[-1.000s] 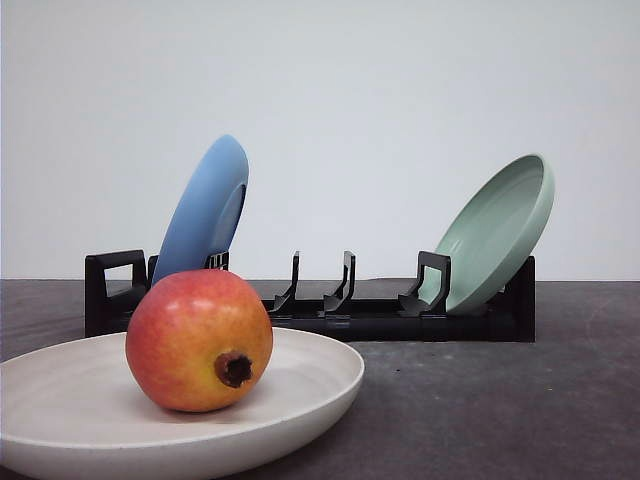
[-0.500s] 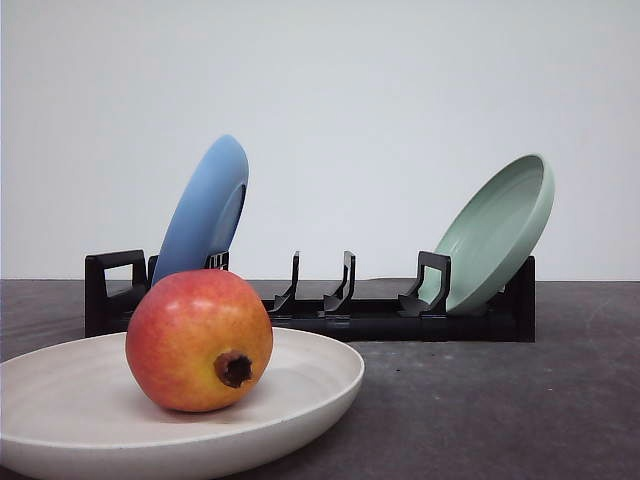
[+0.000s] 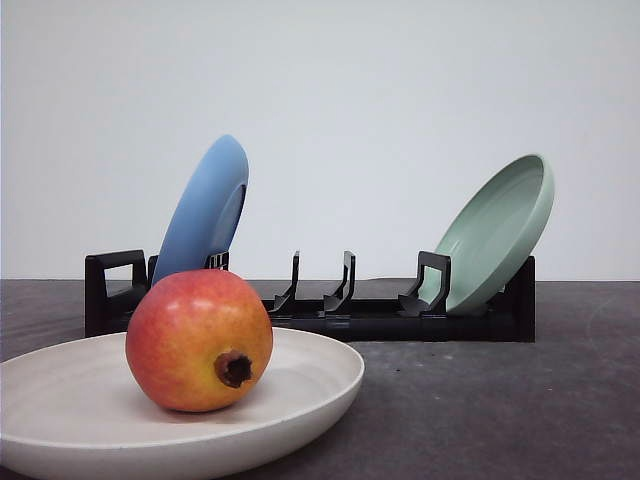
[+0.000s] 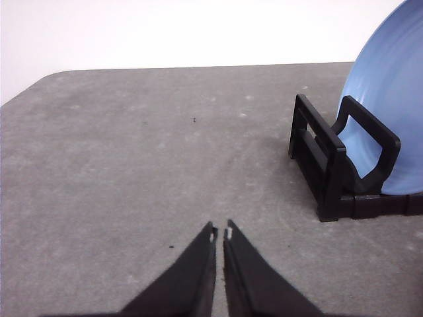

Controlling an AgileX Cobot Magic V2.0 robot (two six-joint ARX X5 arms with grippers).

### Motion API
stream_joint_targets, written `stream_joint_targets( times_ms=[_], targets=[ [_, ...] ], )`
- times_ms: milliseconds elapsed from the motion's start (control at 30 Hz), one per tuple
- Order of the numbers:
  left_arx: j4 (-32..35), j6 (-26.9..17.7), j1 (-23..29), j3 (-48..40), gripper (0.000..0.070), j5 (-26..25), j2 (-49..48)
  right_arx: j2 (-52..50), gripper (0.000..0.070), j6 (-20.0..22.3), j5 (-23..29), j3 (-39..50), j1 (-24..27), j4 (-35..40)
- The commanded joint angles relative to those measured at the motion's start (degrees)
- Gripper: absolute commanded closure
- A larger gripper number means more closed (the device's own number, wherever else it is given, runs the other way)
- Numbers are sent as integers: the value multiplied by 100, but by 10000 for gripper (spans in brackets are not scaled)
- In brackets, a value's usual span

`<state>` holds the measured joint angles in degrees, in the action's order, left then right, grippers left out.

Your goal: Place pomegranate in white plate

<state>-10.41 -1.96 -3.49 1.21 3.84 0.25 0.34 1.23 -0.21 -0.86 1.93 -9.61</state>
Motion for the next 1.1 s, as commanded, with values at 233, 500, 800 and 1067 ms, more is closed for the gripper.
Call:
stream_joint_targets(
  times_ms=[233,500,800,1067],
  targets=[
    [-31,-37,9,-54,700,-24,-7,-13,696,-66,17,22,4,60],
    [-31,-37,9,-54,700,-24,-7,-13,696,-66,17,22,4,60],
    [-31,-37,9,-54,700,-24,-7,-13,696,-66,17,22,4,60],
    [-31,-37,9,-54,700,-24,-7,-13,696,-66,17,22,3,60]
  ],
)
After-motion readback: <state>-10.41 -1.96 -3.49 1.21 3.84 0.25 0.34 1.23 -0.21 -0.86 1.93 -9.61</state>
